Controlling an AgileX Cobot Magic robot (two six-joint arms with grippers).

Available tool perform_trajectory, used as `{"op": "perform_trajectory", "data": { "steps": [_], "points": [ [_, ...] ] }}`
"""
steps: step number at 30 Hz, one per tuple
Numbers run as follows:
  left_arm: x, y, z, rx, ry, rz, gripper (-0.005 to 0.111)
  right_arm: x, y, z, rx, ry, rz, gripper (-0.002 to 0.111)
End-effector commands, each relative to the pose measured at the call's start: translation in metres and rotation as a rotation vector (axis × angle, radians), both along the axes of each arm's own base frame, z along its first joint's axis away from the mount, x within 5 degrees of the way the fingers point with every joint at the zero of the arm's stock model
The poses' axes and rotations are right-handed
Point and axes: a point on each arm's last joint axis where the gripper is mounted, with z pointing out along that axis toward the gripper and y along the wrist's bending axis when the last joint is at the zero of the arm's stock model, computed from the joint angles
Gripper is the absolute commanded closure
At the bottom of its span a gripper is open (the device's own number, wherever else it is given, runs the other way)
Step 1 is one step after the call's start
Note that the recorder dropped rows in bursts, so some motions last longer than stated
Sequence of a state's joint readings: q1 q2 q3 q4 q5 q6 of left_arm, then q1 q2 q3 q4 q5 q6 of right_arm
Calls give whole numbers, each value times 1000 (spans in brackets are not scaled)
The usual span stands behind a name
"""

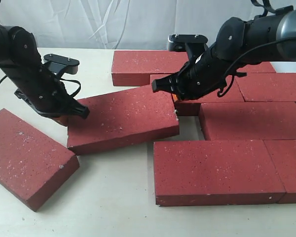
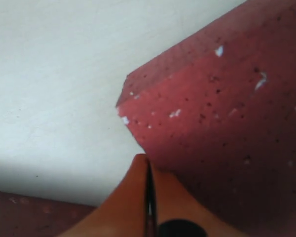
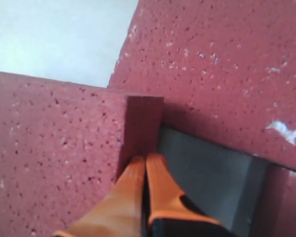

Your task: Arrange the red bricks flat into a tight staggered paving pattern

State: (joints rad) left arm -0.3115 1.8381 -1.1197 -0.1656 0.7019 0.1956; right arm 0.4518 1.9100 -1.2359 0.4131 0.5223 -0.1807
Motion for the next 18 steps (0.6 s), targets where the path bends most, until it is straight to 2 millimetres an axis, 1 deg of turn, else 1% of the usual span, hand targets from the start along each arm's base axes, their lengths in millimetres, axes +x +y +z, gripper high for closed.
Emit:
{"op": "perform_trajectory", "data": {
  "steps": [1, 4, 6, 9, 12, 14, 18],
  "points": [
    [4, -19, 9, -131, -45, 65, 107, -15, 22, -4, 67, 110, 14, 109],
    [3, -20, 3, -128, -13, 64, 107, -17, 22, -5, 61, 135, 23, 109],
    [4, -21, -6, -119, 12, 61, 107, -18, 22, -6, 55, 144, 29, 109],
    [4, -20, -11, -108, 25, 57, 107, -17, 22, -7, 50, 137, 31, 109],
    [5, -16, -11, -80, 13, 38, 107, -16, 21, -7, 41, 125, 34, 109],
    [7, -10, -8, -83, 9, 58, 107, -16, 20, -7, 27, 118, 42, 109],
    [12, 7, -2, -87, 7, 107, 107, -14, 15, -9, -32, 92, 55, 109]
  ]
}}
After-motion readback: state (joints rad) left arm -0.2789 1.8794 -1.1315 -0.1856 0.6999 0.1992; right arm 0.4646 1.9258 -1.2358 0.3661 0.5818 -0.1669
